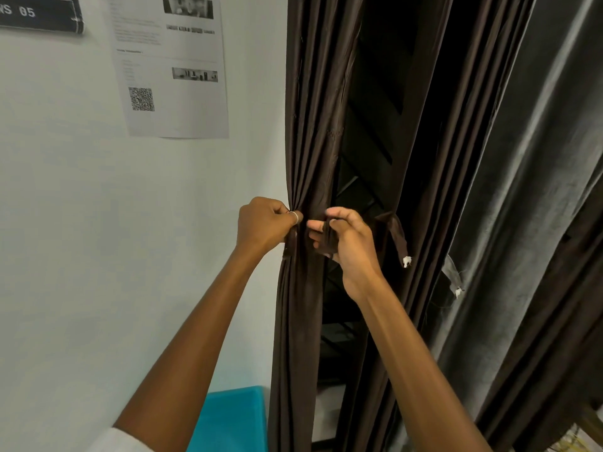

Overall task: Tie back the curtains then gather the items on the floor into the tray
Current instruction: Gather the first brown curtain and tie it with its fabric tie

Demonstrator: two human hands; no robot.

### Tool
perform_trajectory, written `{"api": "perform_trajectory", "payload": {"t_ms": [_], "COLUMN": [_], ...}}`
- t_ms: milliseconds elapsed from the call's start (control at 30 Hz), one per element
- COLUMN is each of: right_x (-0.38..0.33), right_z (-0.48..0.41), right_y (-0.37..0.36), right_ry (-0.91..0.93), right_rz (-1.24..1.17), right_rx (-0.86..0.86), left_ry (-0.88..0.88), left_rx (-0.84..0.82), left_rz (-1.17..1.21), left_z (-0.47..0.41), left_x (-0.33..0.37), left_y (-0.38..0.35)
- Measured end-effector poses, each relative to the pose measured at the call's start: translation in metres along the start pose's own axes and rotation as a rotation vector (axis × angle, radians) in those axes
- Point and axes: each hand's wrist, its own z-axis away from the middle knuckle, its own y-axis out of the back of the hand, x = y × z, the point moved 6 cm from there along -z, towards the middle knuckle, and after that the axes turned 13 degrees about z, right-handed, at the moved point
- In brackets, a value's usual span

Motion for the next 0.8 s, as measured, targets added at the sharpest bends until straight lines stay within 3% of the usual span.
{"api": "perform_trajectory", "payload": {"t_ms": [233, 467, 633, 800], "right_x": [0.007, -0.001, -0.005, -0.001], "right_z": [0.008, 0.008, 0.008, 0.004], "right_y": [-0.017, -0.024, -0.022, -0.025], "right_ry": [0.03, 0.294, 0.398, 0.425], "right_rz": [0.022, 0.542, 0.71, 0.788], "right_rx": [-0.085, 0.073, 0.117, 0.086], "left_ry": [0.124, 0.212, 0.316, 0.365], "left_rx": [0.005, -0.033, -0.193, -0.371], "left_rz": [0.171, 0.265, 0.327, 0.102], "left_z": [0.003, 0.005, 0.008, 0.017], "left_x": [-0.007, -0.01, -0.007, 0.01], "left_y": [-0.001, -0.006, -0.008, 0.001]}}
